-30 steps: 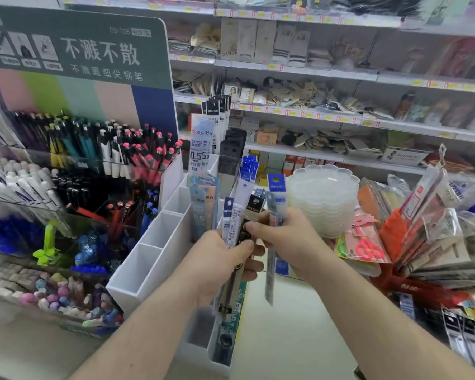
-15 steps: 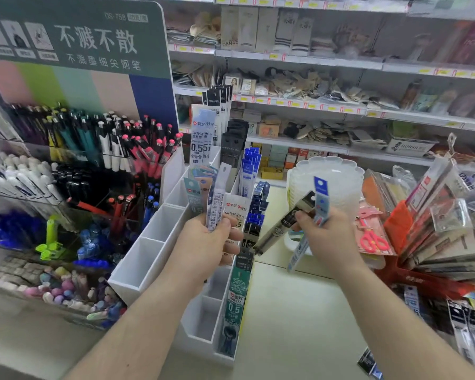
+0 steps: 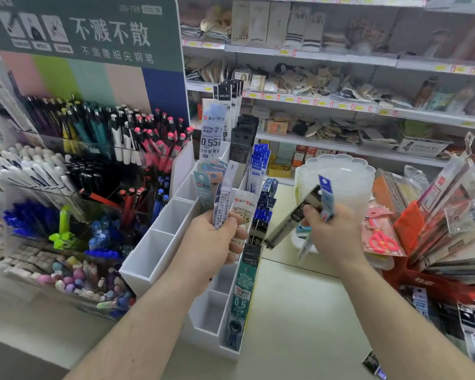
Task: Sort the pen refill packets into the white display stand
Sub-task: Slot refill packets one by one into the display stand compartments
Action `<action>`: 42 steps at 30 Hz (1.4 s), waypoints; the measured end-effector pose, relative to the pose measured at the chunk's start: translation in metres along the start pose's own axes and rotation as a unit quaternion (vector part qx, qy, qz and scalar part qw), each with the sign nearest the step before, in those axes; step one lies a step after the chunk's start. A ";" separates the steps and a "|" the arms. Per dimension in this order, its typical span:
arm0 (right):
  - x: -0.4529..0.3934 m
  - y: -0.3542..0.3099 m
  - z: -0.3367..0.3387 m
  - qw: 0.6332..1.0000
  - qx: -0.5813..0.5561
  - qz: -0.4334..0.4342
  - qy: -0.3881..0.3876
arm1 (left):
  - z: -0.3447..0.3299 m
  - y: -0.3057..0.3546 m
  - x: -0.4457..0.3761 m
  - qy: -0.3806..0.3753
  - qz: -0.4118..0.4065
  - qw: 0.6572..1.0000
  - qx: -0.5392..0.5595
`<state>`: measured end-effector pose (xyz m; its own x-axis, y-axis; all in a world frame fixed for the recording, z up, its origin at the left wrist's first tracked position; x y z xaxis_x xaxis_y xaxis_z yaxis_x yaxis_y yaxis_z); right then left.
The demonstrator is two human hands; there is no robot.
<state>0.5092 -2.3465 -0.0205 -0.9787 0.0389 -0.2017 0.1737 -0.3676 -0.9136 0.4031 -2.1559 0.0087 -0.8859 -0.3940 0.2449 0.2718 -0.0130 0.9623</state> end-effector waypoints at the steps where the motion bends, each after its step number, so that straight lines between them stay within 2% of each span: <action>1: 0.002 0.003 -0.007 1.000 0.005 -0.004 -0.015 | 0.000 0.000 0.000 0.000 0.000 1.000 0.003; 6: 0.008 0.022 -0.048 0.992 0.080 -0.014 -0.097 | 0.001 -0.001 0.002 0.006 -0.005 1.000 0.003; 11: 0.019 0.041 -0.075 0.960 0.166 -0.048 -0.218 | 0.003 -0.002 0.004 0.014 -0.006 1.000 0.007; 14: 0.023 0.048 -0.077 0.949 0.202 -0.061 -0.234 | 0.003 0.000 0.007 0.005 -0.008 1.000 0.013; 19: 0.018 0.043 -0.069 0.949 0.177 -0.082 -0.249 | 0.003 -0.002 0.006 -0.018 -0.012 0.999 0.023; 21: 0.014 0.033 -0.056 0.963 0.129 -0.100 -0.214 | 0.001 -0.001 0.006 -0.067 -0.015 0.997 0.029; 23: 0.011 0.018 -0.037 0.970 0.005 -0.160 -0.183 | -0.002 0.001 0.008 -0.136 -0.001 0.990 0.047; 25: 0.012 0.000 -0.018 0.942 -0.156 -0.230 -0.187 | -0.005 0.005 0.010 -0.200 0.035 0.975 0.088; 27: 0.015 -0.019 -0.001 0.902 -0.278 -0.255 -0.211 | -0.009 0.007 0.009 -0.234 0.061 0.959 0.149; 30: 0.020 -0.043 0.019 0.870 -0.351 -0.234 -0.254 | -0.018 0.011 0.005 -0.236 0.054 0.955 0.174; 33: 0.026 -0.056 0.024 0.893 -0.329 -0.192 -0.242 | -0.027 0.012 -0.001 -0.222 0.027 0.964 0.144; 35: 0.029 -0.059 0.023 0.913 -0.300 -0.172 -0.215 | -0.032 0.012 -0.003 -0.245 0.015 0.960 0.136; 37: 0.032 -0.062 0.021 0.923 -0.283 -0.170 -0.200 | -0.035 0.011 -0.005 -0.263 0.000 0.956 0.134; 42: 0.035 -0.059 0.013 0.952 -0.195 -0.176 -0.155 | -0.040 0.004 -0.011 -0.246 -0.008 0.960 0.133</action>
<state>0.4635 -2.3358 0.0310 -0.9586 -0.2024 0.2002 -0.2029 -0.0077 -0.9792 0.4292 -2.1880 0.0051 -0.9772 0.0863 0.1942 0.2098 0.2452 0.9465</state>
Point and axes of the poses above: each hand's wrist, its own x-axis away from the middle knuckle, its own z-axis out of the back of the hand, y = z × x, the point moved 2 cm from there along -x, towards the middle knuckle, and after that the axes turned 6 degrees about -x, right-handed, at the moved point
